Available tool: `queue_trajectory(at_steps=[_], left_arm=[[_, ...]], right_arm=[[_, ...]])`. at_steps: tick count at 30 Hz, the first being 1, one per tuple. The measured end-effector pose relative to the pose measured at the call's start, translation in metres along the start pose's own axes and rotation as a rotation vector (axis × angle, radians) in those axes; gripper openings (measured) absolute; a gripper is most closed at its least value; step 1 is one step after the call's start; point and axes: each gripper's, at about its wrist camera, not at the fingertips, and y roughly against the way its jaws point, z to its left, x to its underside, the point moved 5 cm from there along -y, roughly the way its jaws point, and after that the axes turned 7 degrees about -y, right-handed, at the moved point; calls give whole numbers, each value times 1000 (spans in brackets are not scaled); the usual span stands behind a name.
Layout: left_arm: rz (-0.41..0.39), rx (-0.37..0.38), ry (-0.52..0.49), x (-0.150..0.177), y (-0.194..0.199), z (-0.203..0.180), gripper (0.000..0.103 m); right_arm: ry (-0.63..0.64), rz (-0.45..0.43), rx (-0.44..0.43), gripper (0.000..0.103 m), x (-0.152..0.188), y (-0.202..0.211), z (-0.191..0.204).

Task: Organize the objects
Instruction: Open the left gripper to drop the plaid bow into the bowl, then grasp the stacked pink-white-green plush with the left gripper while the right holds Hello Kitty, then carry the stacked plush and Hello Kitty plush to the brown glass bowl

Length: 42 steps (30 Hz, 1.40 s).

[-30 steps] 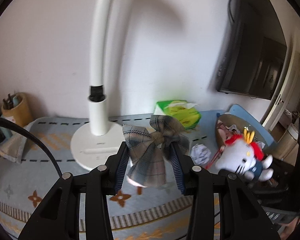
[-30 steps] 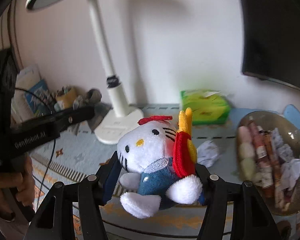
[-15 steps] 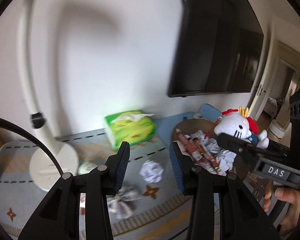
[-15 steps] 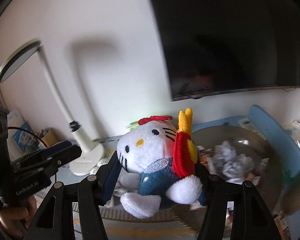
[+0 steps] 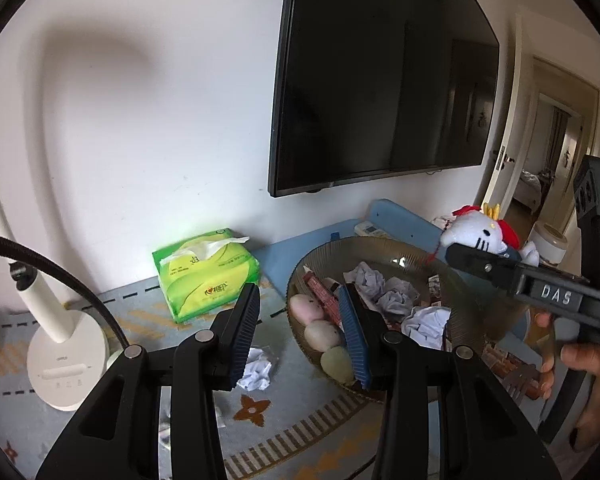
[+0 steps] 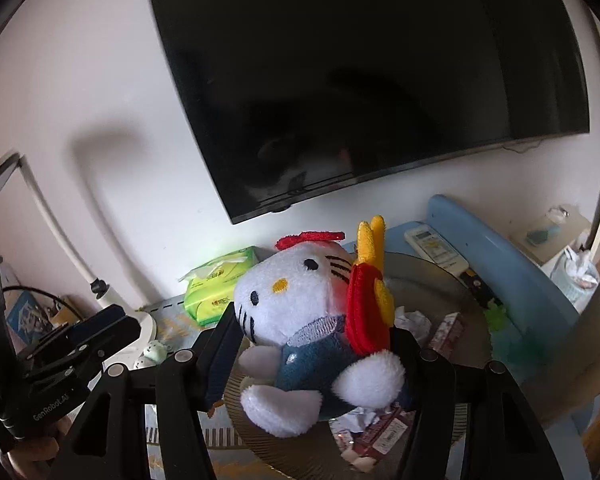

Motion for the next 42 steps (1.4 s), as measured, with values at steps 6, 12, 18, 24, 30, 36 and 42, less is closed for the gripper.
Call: queue_trajectory(at_steps=[6, 12, 18, 24, 30, 36, 42], left_arm=[[74, -71, 64, 28, 6, 66, 47], [271, -99, 140, 95, -7, 124, 103], [345, -132, 9, 130, -32, 130, 103], [396, -198, 152, 146, -66, 164, 102], [353, -200, 69, 151, -77, 145, 41], [316, -140, 128, 150, -73, 145, 40], [261, -120, 124, 131, -54, 138, 41]], right_arm=[[-2, 18, -16, 61, 7, -4, -1], [-6, 55, -54, 63, 22, -18, 9], [5, 84, -68, 63, 35, -28, 22], [-11, 92, -72, 64, 38, -35, 21], [-4, 96, -64, 65, 38, -39, 25], [9, 102, -61, 65, 40, -40, 29], [14, 97, -66, 65, 38, -37, 30]])
